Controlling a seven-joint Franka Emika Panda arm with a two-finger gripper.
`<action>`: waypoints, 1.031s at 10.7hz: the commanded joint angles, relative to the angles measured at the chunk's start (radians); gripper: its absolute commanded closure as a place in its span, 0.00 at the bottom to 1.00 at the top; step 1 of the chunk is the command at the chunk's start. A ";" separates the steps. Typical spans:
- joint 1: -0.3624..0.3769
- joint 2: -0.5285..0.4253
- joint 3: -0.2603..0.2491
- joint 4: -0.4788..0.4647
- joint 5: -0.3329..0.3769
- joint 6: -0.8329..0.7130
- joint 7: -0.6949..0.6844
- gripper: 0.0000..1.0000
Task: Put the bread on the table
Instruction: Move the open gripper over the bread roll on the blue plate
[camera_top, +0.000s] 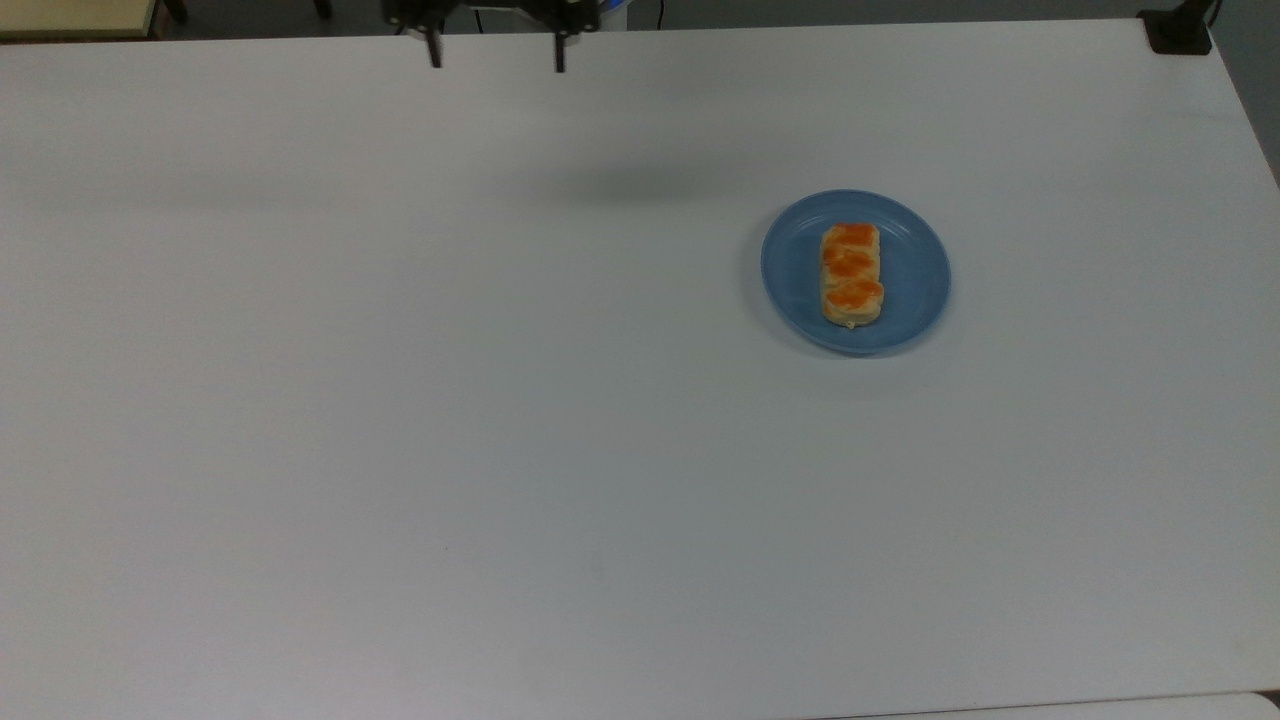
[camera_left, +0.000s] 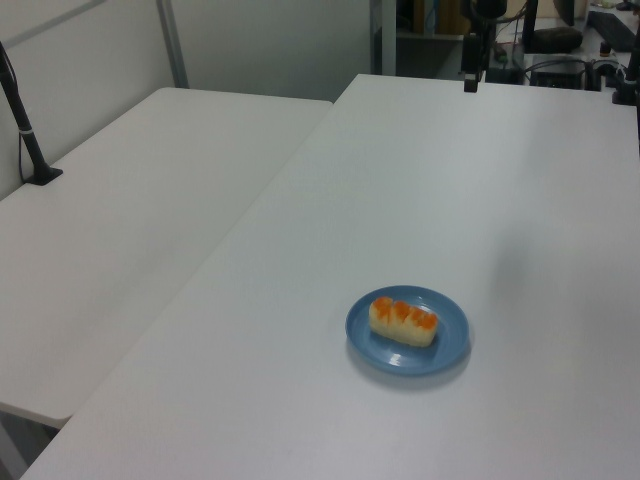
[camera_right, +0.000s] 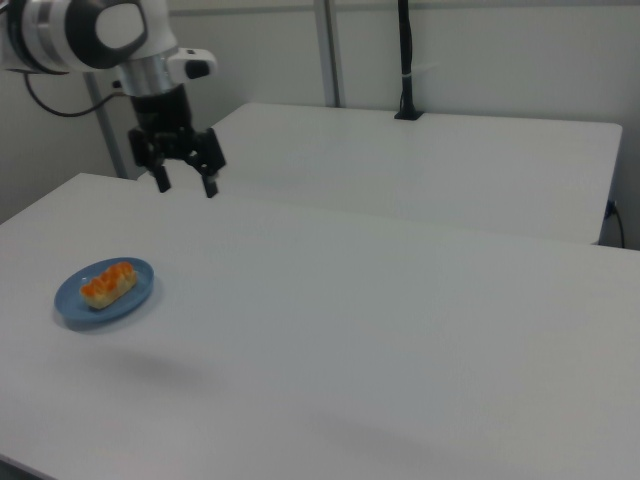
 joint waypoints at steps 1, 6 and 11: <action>0.142 0.004 0.012 -0.018 0.009 -0.022 0.087 0.00; 0.218 0.143 0.165 -0.023 0.033 0.003 0.286 0.01; 0.272 0.307 0.182 -0.085 0.024 0.326 0.449 0.01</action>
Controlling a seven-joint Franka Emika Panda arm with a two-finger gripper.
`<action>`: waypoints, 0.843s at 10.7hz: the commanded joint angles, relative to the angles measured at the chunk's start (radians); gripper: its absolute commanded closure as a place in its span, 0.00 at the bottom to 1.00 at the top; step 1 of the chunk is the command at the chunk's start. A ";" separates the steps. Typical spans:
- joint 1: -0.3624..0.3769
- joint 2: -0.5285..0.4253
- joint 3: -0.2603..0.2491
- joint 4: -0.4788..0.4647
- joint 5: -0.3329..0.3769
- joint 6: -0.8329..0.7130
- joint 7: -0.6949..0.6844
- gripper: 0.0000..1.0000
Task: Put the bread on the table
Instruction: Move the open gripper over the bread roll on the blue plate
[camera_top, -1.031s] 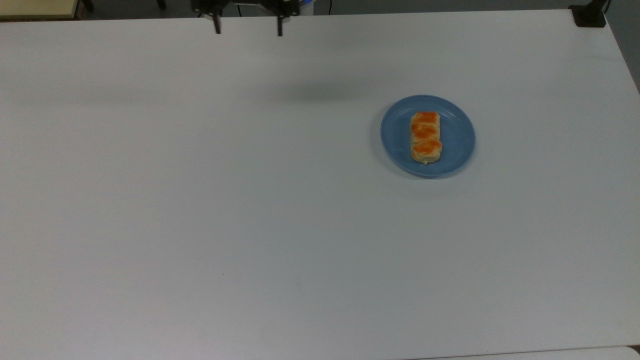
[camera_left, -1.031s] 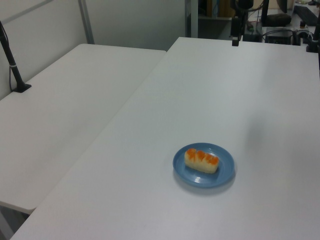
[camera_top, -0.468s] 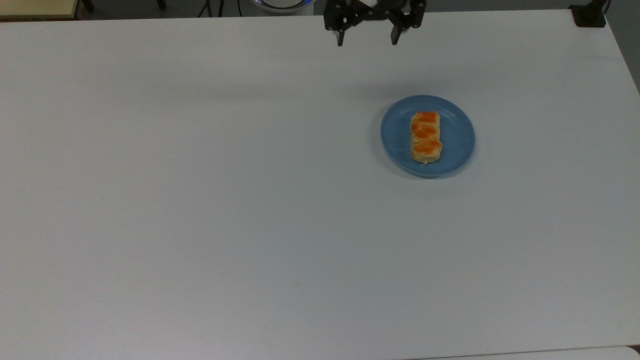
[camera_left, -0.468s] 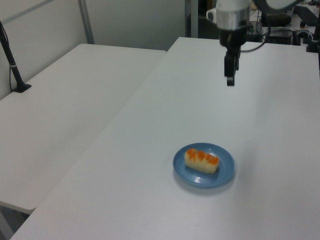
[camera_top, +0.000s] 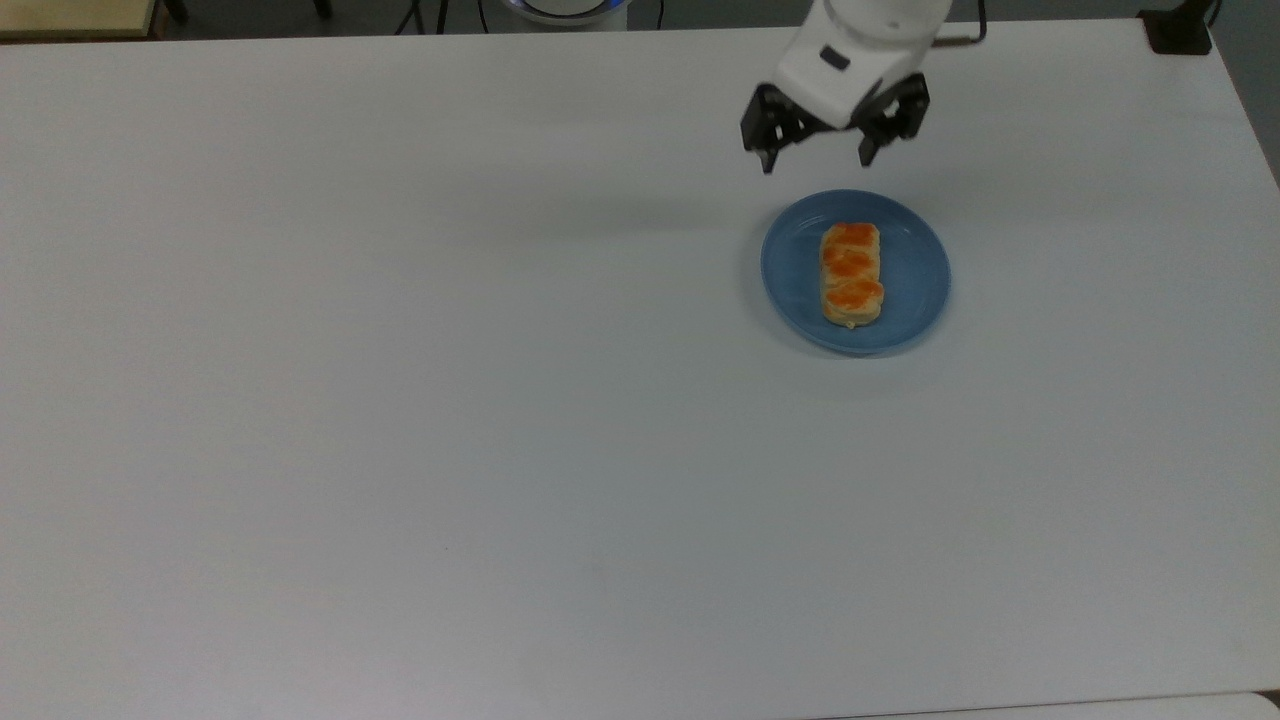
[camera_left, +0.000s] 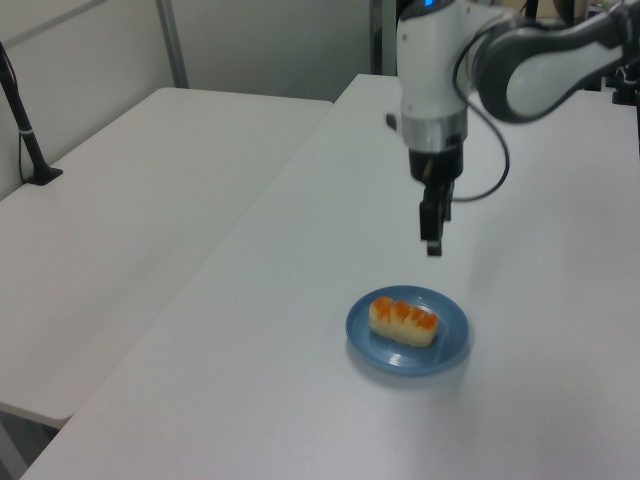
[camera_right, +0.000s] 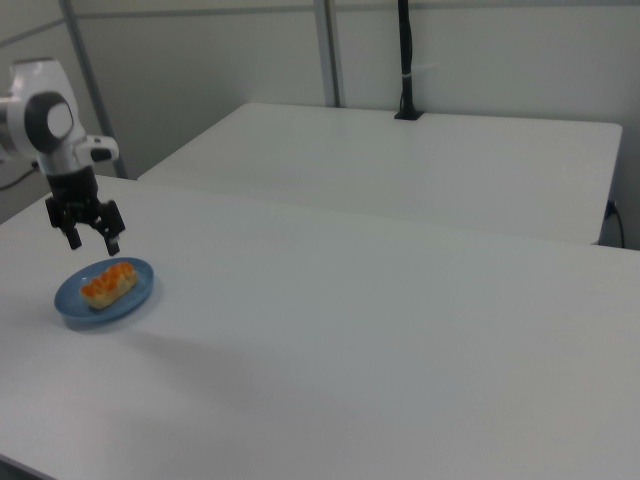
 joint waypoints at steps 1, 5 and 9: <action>0.016 0.089 -0.005 -0.021 0.008 0.153 0.096 0.00; 0.042 0.174 -0.003 -0.021 0.013 0.338 0.214 0.01; 0.062 0.191 -0.002 -0.031 -0.007 0.338 0.207 0.41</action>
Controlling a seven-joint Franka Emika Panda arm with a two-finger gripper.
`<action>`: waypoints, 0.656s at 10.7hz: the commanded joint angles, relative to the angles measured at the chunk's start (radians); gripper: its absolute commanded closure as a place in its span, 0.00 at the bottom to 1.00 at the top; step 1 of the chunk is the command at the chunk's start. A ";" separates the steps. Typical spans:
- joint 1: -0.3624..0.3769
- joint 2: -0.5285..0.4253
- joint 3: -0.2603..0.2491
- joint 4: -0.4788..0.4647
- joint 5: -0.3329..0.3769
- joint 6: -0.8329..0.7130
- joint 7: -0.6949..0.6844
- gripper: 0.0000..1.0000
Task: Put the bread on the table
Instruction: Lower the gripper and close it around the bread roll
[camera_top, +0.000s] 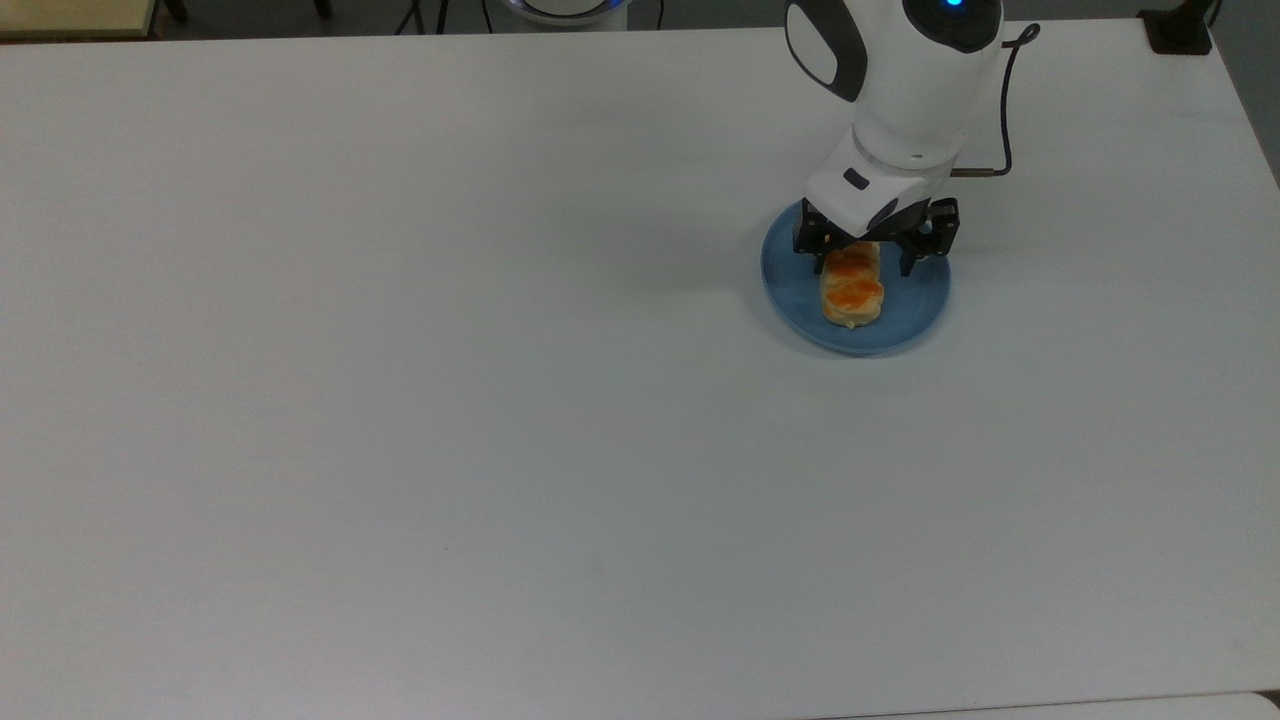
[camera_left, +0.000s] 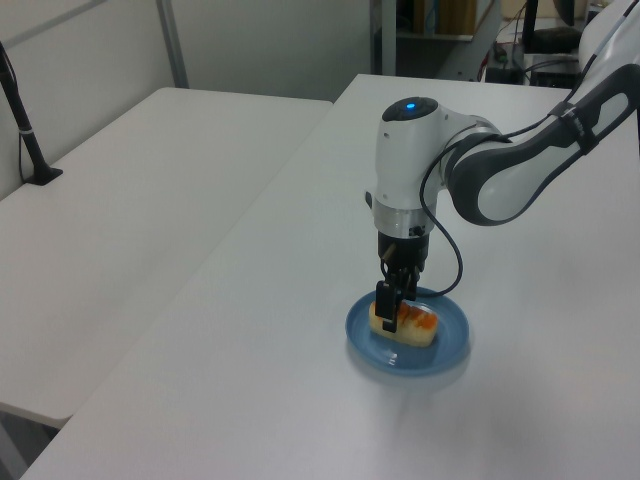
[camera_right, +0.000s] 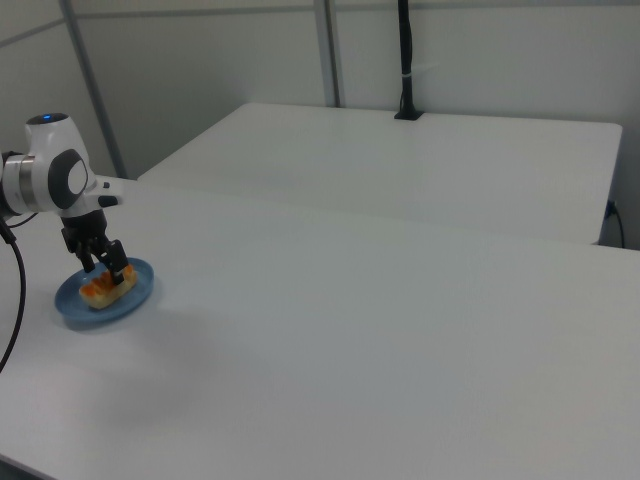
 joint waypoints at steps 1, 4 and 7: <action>0.015 0.001 -0.007 -0.012 -0.008 0.006 0.001 0.63; -0.002 -0.020 -0.007 -0.003 -0.008 -0.040 -0.078 0.88; -0.080 -0.108 -0.008 0.008 -0.008 -0.135 -0.160 0.88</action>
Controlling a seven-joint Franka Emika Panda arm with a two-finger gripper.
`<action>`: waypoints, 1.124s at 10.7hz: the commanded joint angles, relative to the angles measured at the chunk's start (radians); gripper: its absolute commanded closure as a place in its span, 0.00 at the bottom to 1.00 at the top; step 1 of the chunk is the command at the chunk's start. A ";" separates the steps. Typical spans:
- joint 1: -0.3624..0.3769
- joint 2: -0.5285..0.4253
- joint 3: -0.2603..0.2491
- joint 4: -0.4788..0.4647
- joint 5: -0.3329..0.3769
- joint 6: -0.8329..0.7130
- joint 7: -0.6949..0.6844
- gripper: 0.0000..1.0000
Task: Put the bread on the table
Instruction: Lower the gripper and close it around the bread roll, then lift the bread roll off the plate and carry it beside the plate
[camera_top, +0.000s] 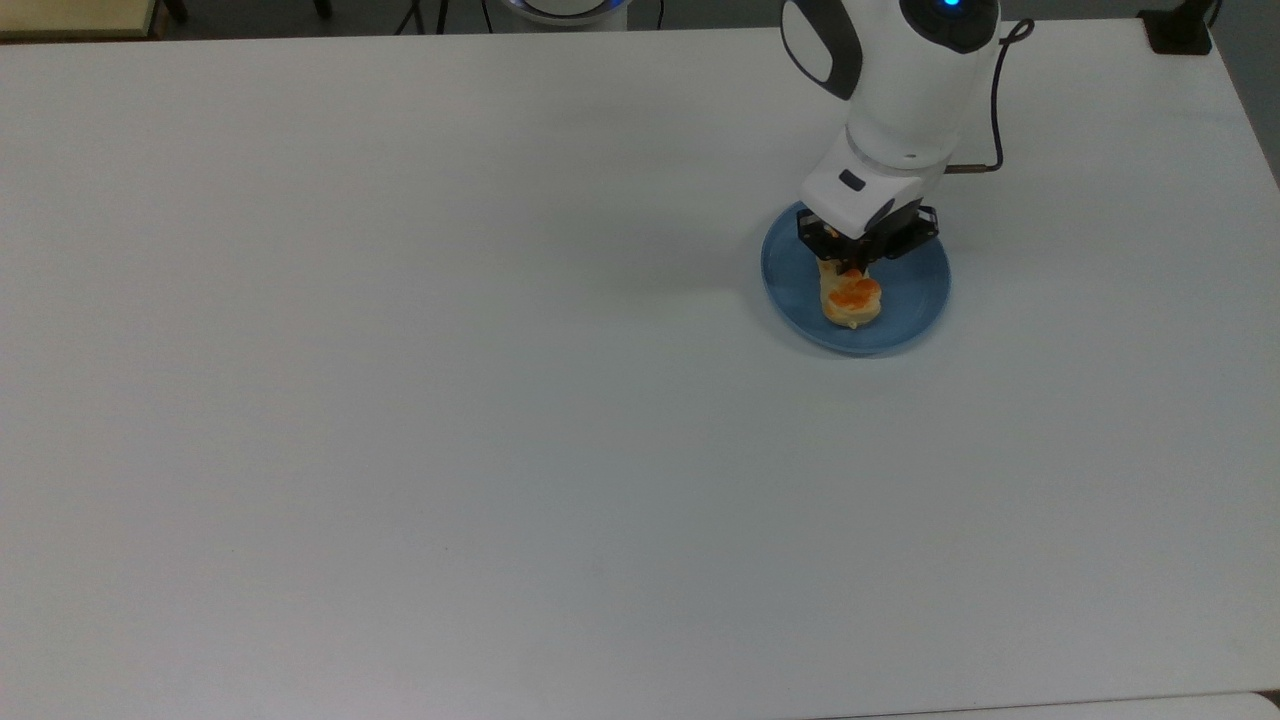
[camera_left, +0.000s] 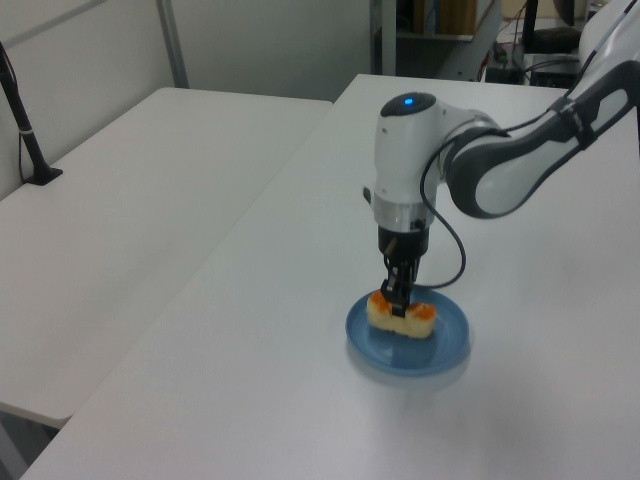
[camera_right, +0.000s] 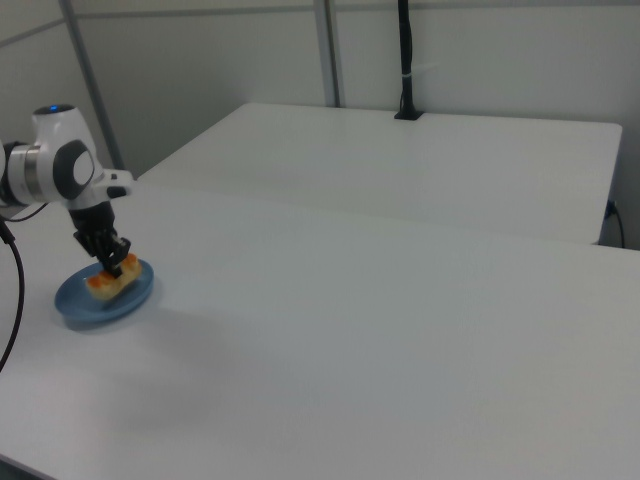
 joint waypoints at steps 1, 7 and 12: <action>-0.102 -0.105 -0.012 0.008 -0.003 -0.123 -0.133 0.88; -0.414 -0.056 -0.029 0.060 -0.008 -0.128 -0.492 0.88; -0.462 0.025 -0.029 0.054 -0.101 -0.112 -0.540 0.86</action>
